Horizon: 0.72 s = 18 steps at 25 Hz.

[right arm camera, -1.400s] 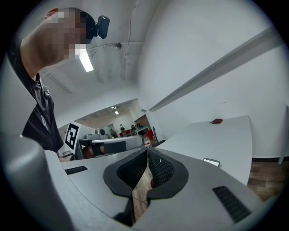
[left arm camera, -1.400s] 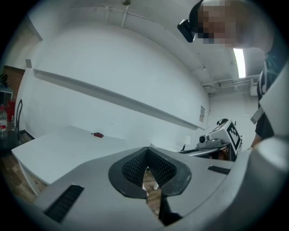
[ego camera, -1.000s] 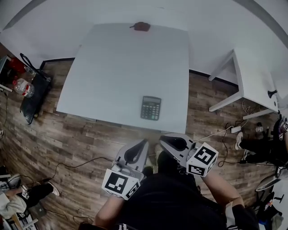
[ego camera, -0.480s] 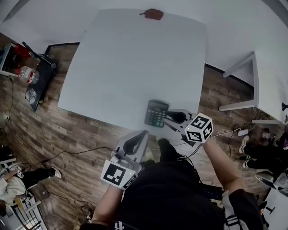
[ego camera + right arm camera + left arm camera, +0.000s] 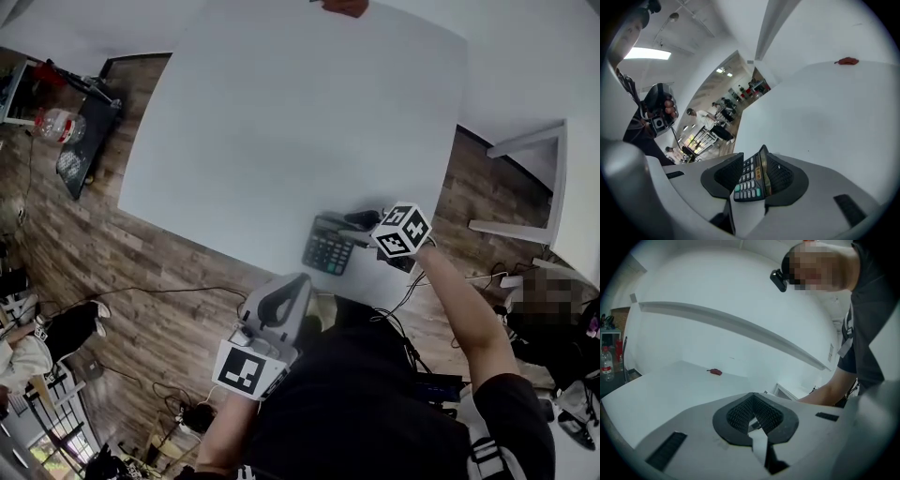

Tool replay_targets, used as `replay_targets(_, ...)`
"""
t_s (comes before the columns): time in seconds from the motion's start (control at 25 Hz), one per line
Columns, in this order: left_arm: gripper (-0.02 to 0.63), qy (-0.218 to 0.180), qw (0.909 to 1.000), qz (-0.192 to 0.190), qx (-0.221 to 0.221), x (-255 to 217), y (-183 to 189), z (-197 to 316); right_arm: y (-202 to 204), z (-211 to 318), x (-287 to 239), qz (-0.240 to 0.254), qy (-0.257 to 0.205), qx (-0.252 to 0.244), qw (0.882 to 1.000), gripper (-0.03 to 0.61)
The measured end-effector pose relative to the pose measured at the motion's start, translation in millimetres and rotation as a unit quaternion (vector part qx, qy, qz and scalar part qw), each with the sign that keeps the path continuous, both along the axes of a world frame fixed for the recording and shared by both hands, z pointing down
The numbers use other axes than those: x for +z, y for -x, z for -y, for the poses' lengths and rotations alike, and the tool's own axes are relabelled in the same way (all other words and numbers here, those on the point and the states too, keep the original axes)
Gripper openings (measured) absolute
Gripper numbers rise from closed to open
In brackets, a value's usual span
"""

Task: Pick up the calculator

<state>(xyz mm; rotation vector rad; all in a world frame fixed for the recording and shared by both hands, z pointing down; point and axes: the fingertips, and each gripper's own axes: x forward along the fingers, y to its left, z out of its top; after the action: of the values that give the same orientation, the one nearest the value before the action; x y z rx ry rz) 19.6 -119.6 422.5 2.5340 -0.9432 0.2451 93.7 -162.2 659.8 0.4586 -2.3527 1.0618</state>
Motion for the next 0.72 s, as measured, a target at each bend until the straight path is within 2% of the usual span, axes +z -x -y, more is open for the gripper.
replay_targets(0.16, 0.006, 0.008, 0.9998, 0.004, -0.020, 2, 4, 8, 10, -4, 25, -0.016, 0.050, -0.082, 0.995, 0.133)
replay_targets(0.4, 0.005, 0.025, 0.9983, 0.013, -0.050, 14, 14, 18, 15, -7, 52, -0.036, 0.098, -0.162, 0.981, 0.133)
replay_targets(0.56, 0.005, 0.033, 0.9969, 0.019, -0.069, 17, 21, 20, 18, -11, 66, -0.043, 0.123, -0.187, 0.974, 0.132)
replay_targets(0.72, 0.005, 0.042, 0.9957, 0.024, -0.079, 22, 28, 19, 23, -15, 65, -0.014, 0.162, -0.200, 0.966, 0.095)
